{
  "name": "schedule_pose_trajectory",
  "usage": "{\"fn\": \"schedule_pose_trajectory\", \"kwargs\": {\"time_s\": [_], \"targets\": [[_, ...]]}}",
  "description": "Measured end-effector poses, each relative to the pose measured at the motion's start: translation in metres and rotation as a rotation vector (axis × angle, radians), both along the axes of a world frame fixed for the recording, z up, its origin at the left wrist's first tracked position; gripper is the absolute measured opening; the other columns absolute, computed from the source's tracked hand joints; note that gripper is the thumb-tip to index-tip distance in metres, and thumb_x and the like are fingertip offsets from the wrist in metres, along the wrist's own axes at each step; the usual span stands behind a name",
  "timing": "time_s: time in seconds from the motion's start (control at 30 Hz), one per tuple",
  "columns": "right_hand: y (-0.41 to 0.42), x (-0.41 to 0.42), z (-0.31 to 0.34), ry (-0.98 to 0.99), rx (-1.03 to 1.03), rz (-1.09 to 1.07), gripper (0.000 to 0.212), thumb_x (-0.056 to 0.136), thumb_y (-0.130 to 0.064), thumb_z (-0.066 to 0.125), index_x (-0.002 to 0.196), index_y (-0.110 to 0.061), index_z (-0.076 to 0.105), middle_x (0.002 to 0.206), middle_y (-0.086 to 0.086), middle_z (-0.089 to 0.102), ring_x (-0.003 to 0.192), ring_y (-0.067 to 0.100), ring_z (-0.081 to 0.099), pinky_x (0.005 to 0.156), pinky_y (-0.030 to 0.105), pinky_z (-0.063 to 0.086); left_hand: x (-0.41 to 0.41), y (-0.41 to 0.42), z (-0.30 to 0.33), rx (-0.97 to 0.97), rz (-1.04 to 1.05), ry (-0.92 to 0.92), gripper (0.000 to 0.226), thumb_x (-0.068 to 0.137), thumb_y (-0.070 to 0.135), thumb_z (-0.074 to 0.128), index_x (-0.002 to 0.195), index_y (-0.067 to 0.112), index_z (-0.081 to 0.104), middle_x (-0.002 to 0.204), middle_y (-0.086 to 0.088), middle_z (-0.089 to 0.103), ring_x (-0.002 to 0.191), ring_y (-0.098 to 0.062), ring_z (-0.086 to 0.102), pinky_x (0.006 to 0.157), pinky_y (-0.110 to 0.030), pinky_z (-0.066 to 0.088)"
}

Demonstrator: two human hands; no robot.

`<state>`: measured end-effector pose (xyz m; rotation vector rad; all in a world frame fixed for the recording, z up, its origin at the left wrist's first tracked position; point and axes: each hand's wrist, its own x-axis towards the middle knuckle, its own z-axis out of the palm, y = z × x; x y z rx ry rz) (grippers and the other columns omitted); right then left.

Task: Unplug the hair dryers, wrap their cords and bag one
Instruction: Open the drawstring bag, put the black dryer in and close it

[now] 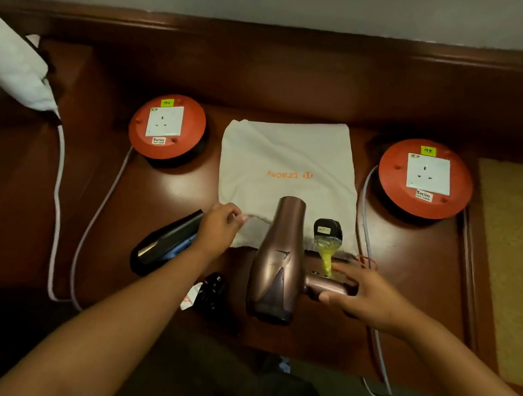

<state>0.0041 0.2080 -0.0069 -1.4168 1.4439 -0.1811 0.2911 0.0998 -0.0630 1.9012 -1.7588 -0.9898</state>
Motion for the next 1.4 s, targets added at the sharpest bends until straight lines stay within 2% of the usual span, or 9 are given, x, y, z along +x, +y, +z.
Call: {"fn": "schedule_pose_trajectory", "kwargs": {"time_s": [0.17, 0.3, 0.4, 0.57, 0.8, 0.9, 1.03, 1.17, 1.4], "targets": [[-0.002, -0.001, 0.006, -0.077, 0.064, 0.112, 0.096, 0.06, -0.079, 0.062, 0.135, -0.021, 0.052, 0.13, -0.01, 0.056, 0.107, -0.004, 0.057, 0.089, 0.015, 0.046, -0.003, -0.012, 0.011, 0.048, 0.144, 0.183, 0.004, 0.097, 0.014, 0.051, 0.095, 0.012, 0.054, 0.088, -0.01, 0.059, 0.076, -0.025, 0.053, 0.066, -0.032, 0.047], [-0.009, 0.005, 0.014, -0.127, 0.109, 0.172, 0.073, 0.07, -0.062, 0.066, 0.129, -0.02, 0.056, 0.121, -0.009, 0.061, 0.102, -0.001, 0.061, 0.088, 0.016, 0.049, -0.007, -0.02, 0.017, 0.077, 0.143, 0.16, 0.012, 0.098, 0.019, 0.05, 0.107, 0.013, 0.055, 0.099, -0.007, 0.06, 0.087, -0.023, 0.056, 0.073, -0.029, 0.044], [-0.017, 0.014, 0.013, -0.143, 0.136, 0.219, 0.074, 0.074, -0.059, 0.067, 0.133, -0.017, 0.053, 0.112, -0.019, 0.057, 0.087, -0.017, 0.057, 0.073, 0.006, 0.044, -0.008, -0.025, 0.024, 0.078, 0.083, 0.187, 0.015, 0.096, 0.022, 0.056, 0.107, 0.013, 0.063, 0.101, -0.001, 0.063, 0.096, -0.02, 0.06, 0.076, -0.021, 0.043], [-0.03, 0.023, 0.006, -0.168, 0.176, 0.197, 0.064, 0.08, -0.049, 0.068, 0.133, -0.016, 0.052, 0.093, -0.021, 0.056, 0.066, -0.024, 0.053, 0.059, 0.003, 0.04, -0.005, -0.033, 0.031, 0.019, 0.08, 0.281, 0.011, 0.095, 0.019, 0.058, 0.095, 0.017, 0.069, 0.09, 0.005, 0.068, 0.092, -0.017, 0.064, 0.09, -0.035, 0.052], [-0.053, 0.034, 0.007, -0.199, 0.223, 0.092, 0.054, 0.084, -0.039, 0.067, 0.13, -0.015, 0.054, 0.079, -0.016, 0.057, 0.056, -0.017, 0.056, 0.052, 0.004, 0.038, 0.005, -0.037, 0.038, -0.01, 0.097, 0.395, 0.014, 0.094, 0.015, 0.059, 0.102, 0.012, 0.071, 0.097, 0.0, 0.069, 0.091, -0.009, 0.062, 0.083, -0.017, 0.046], [-0.063, 0.037, 0.006, -0.199, 0.203, 0.051, 0.067, 0.078, -0.047, 0.069, 0.134, -0.014, 0.052, 0.084, -0.019, 0.057, 0.062, -0.017, 0.056, 0.062, 0.008, 0.039, 0.009, -0.04, 0.037, -0.004, 0.102, 0.428, 0.013, 0.094, 0.018, 0.06, 0.101, 0.015, 0.071, 0.096, 0.0, 0.07, 0.081, -0.004, 0.06, 0.077, -0.021, 0.046], [-0.077, 0.04, 0.002, -0.161, 0.154, -0.002, 0.076, 0.074, -0.054, 0.069, 0.136, -0.014, 0.05, 0.12, -0.004, 0.059, 0.098, 0.003, 0.059, 0.09, 0.023, 0.043, 0.013, -0.043, 0.035, 0.002, 0.119, 0.461, 0.013, 0.094, 0.021, 0.06, 0.101, 0.016, 0.07, 0.095, 0.001, 0.07, 0.08, -0.003, 0.061, 0.072, -0.022, 0.047], [-0.09, 0.047, -0.003, -0.173, 0.14, -0.12, 0.058, 0.081, -0.044, 0.07, 0.129, -0.013, 0.057, 0.097, -0.008, 0.062, 0.075, -0.004, 0.058, 0.068, 0.014, 0.042, 0.019, -0.045, 0.038, -0.02, 0.127, 0.498, 0.016, 0.094, 0.022, 0.06, 0.104, 0.015, 0.071, 0.101, 0.0, 0.072, 0.097, -0.014, 0.066, 0.086, -0.026, 0.052], [-0.108, 0.068, -0.009, -0.146, 0.053, -0.369, 0.039, 0.083, -0.041, 0.07, 0.106, -0.011, 0.063, 0.067, 0.006, 0.062, 0.043, 0.006, 0.055, 0.042, 0.019, 0.04, 0.03, -0.052, 0.04, -0.1, 0.044, 0.419, 0.015, 0.094, 0.016, 0.061, 0.103, 0.011, 0.071, 0.1, 0.0, 0.07, 0.096, -0.011, 0.064, 0.085, -0.014, 0.048]]}}
